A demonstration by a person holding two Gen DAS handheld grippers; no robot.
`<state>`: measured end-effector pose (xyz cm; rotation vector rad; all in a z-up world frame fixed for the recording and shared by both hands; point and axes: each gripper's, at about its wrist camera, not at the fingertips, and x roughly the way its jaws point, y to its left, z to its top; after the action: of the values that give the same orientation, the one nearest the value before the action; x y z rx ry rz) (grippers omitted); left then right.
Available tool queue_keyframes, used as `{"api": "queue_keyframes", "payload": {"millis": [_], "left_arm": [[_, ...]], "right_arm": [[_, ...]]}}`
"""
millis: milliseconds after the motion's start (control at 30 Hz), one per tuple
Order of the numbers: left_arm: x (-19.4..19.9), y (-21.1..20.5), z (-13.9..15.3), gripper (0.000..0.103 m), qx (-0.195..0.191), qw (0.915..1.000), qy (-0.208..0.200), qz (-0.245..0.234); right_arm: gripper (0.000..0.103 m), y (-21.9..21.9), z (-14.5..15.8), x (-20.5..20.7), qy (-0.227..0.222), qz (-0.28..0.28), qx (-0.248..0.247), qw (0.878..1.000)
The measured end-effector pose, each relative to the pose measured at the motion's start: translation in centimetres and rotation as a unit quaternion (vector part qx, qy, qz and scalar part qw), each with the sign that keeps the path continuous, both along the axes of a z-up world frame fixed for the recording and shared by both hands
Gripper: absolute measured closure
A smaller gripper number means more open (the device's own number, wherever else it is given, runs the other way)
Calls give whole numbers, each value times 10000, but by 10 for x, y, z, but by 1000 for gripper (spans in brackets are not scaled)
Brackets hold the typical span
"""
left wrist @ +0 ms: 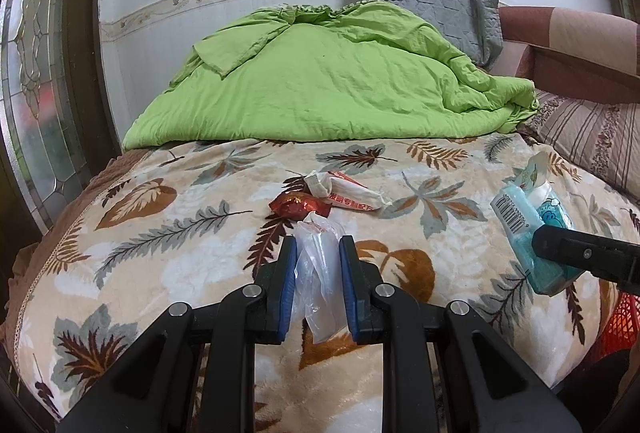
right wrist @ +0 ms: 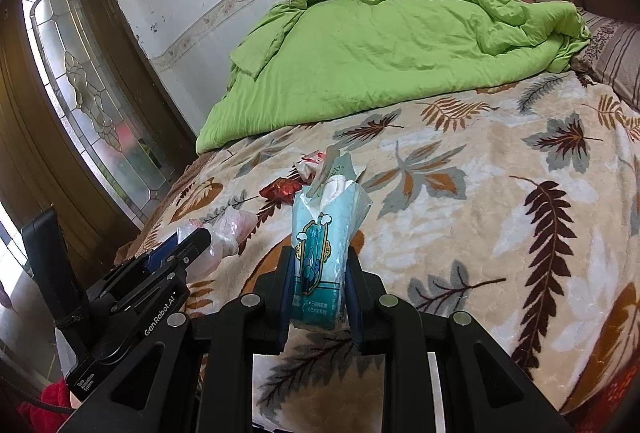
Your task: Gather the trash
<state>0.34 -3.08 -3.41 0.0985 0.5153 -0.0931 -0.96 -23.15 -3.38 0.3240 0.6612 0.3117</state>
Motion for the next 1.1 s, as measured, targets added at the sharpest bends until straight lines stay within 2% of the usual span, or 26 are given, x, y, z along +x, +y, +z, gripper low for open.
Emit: {"api": "queue_keyframes", "payload": {"millis": [333, 600, 1100], "left_arm": [[-14, -16, 14, 83, 59, 9995, -35, -312], [-31, -42, 28, 83, -38, 9974, 12, -719], [-72, -118, 51, 83, -34, 9846, 27, -1750]], "right_arm": [[79, -14, 7, -20, -34, -101, 47, 9999], [79, -45, 17, -47, -67, -331, 201, 9992], [79, -127, 47, -120, -408, -1043, 494, 9925]]}}
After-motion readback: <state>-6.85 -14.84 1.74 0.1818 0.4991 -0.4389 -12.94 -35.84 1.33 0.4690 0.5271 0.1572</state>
